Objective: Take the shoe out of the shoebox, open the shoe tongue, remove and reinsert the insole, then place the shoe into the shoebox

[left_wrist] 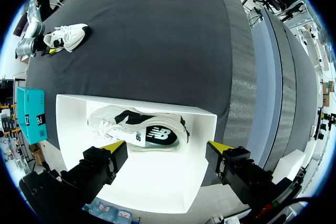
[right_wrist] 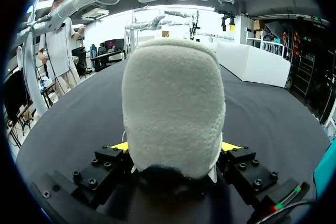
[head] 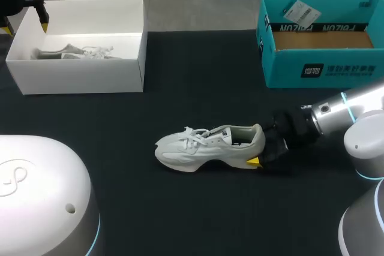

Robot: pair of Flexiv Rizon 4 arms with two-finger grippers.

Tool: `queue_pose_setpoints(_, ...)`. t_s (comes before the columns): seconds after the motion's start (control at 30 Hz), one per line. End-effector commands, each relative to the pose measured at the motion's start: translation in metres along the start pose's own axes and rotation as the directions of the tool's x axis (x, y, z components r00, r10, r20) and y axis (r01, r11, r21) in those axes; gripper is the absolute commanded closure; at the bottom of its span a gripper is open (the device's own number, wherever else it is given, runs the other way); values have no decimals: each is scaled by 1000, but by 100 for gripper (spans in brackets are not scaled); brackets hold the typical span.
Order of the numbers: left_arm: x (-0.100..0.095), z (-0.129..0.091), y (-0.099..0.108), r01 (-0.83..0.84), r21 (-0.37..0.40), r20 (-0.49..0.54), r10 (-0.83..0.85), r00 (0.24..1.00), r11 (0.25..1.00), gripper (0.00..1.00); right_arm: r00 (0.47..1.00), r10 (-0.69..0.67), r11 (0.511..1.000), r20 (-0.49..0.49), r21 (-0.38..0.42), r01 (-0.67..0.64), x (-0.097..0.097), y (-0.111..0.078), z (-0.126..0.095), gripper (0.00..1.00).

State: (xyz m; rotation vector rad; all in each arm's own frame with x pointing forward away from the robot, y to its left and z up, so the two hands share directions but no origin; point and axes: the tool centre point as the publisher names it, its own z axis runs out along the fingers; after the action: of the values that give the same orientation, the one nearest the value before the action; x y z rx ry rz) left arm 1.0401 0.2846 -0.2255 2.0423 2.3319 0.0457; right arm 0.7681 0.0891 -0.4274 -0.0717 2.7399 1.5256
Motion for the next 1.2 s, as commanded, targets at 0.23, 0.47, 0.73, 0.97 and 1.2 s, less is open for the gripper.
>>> queue_pose_setpoints(0.23, 0, 0, -1, 0, -2, -3, 0, 1000, 1000, 0, 1000, 0, 1000, 2, 1, 0, 0, 0, 0, 100)
queue_pose_setpoints(0.47, 0, 0, -1, 0, -2, -3, 0, 1000, 1000, 0, 1000, 0, 1000, 2, 1, 0, 0, 0, 0, 100)
queue_pose_setpoints(0.73, 0, -1, -2, 28, 4, -3, -28, 1000, 1000, 0, 1000, 0, 1000, 2, 1, 0, 0, 0, 0, 100)
queue_pose_setpoints(0.97, 3, -14, -13, 298, 59, -27, -296, 955, 953, 0, 1000, 0, 1000, 2, 1, 0, 0, 0, 0, 100)
queue_pose_setpoints(1.2, -7, -22, -37, 558, -37, -42, -559, 828, 829, 0, 1000, 0, 1000, 2, 1, 0, 0, 0, 0, 100)
